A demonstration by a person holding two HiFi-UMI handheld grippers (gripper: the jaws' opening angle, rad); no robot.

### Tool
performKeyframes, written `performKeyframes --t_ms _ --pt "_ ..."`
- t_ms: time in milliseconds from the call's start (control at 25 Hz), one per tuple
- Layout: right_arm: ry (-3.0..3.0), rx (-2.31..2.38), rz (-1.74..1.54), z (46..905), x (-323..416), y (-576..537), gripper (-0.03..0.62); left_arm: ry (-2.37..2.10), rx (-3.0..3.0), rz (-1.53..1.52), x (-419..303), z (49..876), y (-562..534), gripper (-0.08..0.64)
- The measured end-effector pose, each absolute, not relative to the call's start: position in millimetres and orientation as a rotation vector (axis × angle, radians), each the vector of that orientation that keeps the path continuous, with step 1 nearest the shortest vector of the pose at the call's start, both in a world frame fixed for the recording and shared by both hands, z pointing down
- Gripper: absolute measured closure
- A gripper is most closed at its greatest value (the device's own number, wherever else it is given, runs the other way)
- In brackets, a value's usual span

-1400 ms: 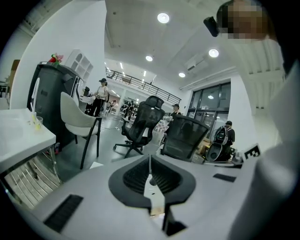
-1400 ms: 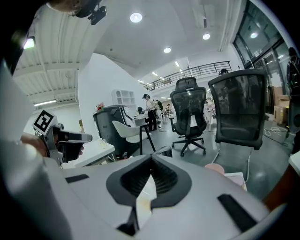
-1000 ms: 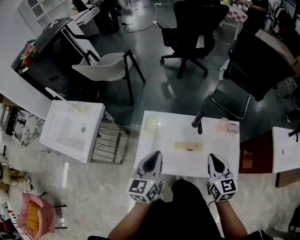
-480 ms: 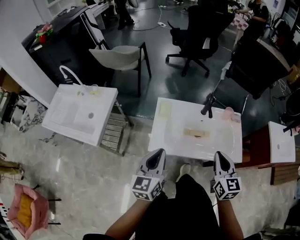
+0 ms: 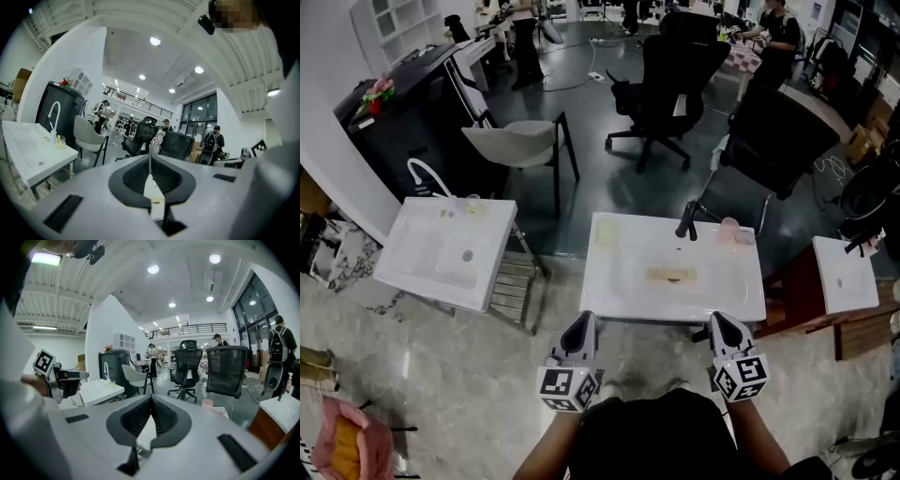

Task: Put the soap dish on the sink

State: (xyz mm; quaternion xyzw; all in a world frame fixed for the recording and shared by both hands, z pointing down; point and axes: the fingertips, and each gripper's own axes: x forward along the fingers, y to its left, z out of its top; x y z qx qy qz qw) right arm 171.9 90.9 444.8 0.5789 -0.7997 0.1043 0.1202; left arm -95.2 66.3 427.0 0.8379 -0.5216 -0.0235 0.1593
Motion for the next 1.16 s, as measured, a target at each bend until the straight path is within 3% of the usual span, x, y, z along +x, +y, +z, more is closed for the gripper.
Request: performKeyframes --t_ms 480,1160 --pt "-2.300 1.733 0.224 441.0 206.1 101.0 0.594 -1.466 2.410 -0.067 -67.4 435.0 81.7 0.541" --pt "-2.282 1.768 0.257 448.7 183.1 93.7 0.595 -1.423 2.411 -0.049 -82.4 447.0 67.3 0.541"
